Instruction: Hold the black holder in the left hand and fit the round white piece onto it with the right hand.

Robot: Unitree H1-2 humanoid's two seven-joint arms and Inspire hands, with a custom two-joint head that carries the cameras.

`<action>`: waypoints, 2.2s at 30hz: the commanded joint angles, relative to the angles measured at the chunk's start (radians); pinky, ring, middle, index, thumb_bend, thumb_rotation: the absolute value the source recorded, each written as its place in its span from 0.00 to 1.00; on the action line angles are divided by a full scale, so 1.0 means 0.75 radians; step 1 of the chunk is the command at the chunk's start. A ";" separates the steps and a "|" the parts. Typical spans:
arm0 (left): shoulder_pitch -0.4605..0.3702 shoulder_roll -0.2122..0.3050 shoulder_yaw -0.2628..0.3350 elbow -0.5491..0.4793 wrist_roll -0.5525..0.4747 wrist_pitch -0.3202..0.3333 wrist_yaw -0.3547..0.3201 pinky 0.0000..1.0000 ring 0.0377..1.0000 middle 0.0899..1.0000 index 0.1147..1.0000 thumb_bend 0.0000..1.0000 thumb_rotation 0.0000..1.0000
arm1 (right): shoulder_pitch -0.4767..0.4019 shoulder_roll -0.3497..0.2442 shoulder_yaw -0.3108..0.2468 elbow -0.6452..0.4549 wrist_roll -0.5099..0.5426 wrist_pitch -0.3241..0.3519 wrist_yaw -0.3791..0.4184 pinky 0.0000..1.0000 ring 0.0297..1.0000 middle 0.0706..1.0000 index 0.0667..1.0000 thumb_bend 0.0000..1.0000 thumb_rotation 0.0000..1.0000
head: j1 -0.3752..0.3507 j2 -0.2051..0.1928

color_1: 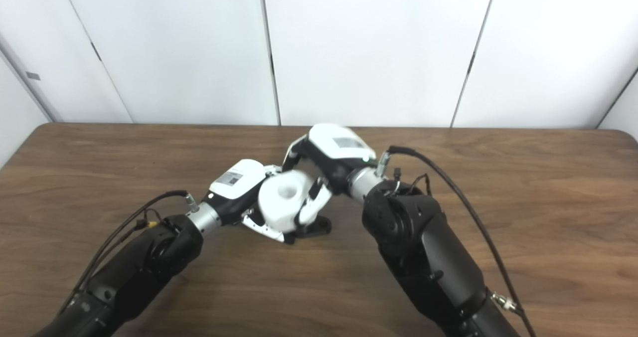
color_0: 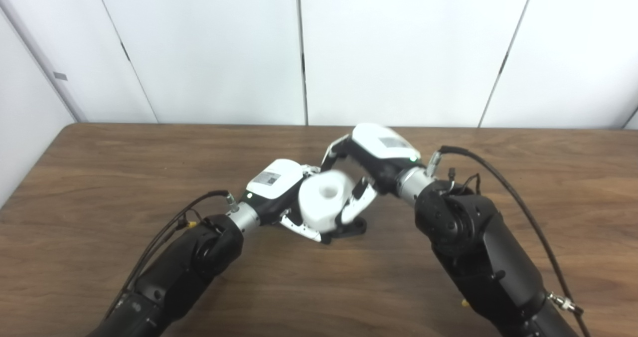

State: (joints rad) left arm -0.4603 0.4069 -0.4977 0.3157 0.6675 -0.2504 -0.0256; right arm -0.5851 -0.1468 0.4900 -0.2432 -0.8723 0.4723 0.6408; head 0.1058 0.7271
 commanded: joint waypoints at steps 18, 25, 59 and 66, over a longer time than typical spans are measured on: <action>0.033 0.010 -0.023 0.046 0.044 0.034 -0.090 0.65 0.80 0.80 0.44 0.99 0.22 | 0.001 0.011 -0.036 -0.028 -0.007 -0.010 0.049 0.70 0.76 0.71 0.44 0.52 0.13 | -0.001 0.008; 0.032 0.013 -0.024 0.043 0.045 0.036 -0.098 0.66 0.81 0.81 0.44 0.99 0.25 | -0.005 0.009 -0.048 -0.010 -0.009 -0.011 0.032 0.74 0.78 0.72 0.44 0.52 0.13 | 0.000 0.008; 0.037 0.017 -0.018 0.042 0.047 0.015 -0.094 0.65 0.80 0.80 0.42 0.52 0.07 | -0.017 0.051 -0.184 -0.018 0.008 -0.007 0.002 0.74 0.78 0.70 0.44 0.52 0.13 | -0.002 0.011; 0.032 0.011 -0.018 0.052 0.049 0.012 -0.088 0.65 0.80 0.80 0.42 0.52 0.07 | -0.030 0.053 -0.202 -0.037 0.030 -0.007 0.007 0.76 0.78 0.70 0.44 0.52 0.13 | 0.004 0.009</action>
State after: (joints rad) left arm -0.4613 0.4034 -0.4918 0.3147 0.6728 -0.2576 -0.0340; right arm -0.5621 -0.1148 0.3550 -0.2349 -0.8555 0.4660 0.6607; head 0.1058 0.7332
